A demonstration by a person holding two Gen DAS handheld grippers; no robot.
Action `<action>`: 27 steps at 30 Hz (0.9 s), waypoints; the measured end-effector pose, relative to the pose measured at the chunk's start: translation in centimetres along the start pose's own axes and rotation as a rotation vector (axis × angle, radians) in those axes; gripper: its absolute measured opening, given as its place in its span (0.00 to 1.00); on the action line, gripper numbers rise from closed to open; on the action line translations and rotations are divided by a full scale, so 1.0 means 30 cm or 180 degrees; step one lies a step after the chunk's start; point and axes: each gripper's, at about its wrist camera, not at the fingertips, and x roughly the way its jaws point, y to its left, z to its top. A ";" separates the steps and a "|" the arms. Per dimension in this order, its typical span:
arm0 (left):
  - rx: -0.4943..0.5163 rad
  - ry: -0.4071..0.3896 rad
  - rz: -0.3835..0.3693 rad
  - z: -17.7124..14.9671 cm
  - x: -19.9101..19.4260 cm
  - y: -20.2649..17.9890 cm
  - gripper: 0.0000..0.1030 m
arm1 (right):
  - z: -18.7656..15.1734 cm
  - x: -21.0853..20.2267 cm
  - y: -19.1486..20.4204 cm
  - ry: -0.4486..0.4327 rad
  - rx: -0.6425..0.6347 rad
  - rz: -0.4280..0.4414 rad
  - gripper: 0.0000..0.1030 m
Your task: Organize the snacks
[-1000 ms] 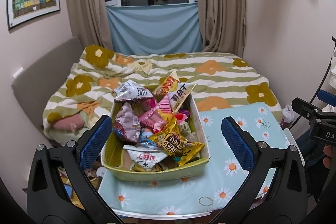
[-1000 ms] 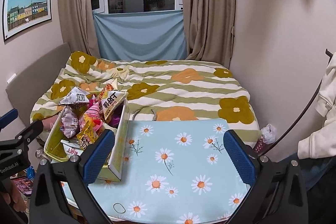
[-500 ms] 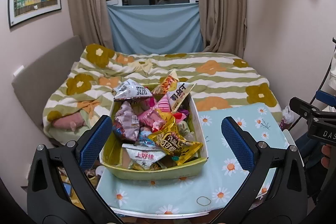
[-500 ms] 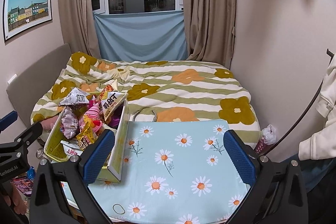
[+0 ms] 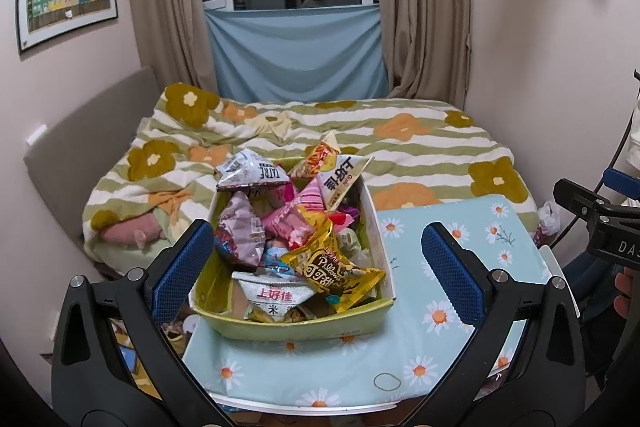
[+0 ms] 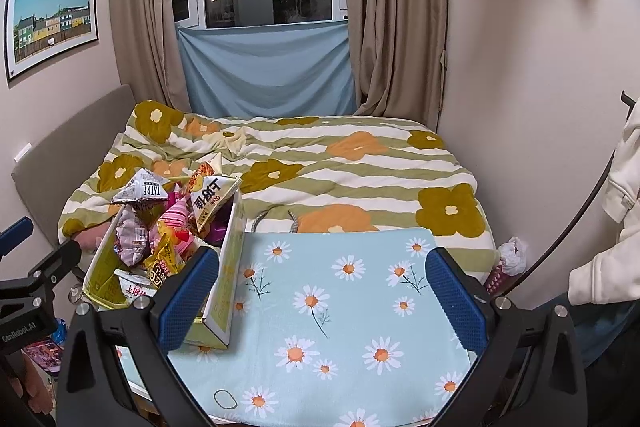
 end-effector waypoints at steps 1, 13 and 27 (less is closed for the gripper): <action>-0.0002 -0.0003 0.0003 0.003 0.001 0.001 1.00 | 0.001 0.001 -0.002 0.0001 0.0002 -0.0005 1.00; -0.0040 -0.0007 0.0051 0.005 0.010 -0.006 1.00 | -0.010 0.000 -0.016 0.0004 0.0023 0.0011 1.00; -0.0071 -0.0048 0.0039 -0.017 -0.017 -0.001 1.00 | -0.020 -0.015 -0.019 -0.0008 0.0047 0.0005 1.00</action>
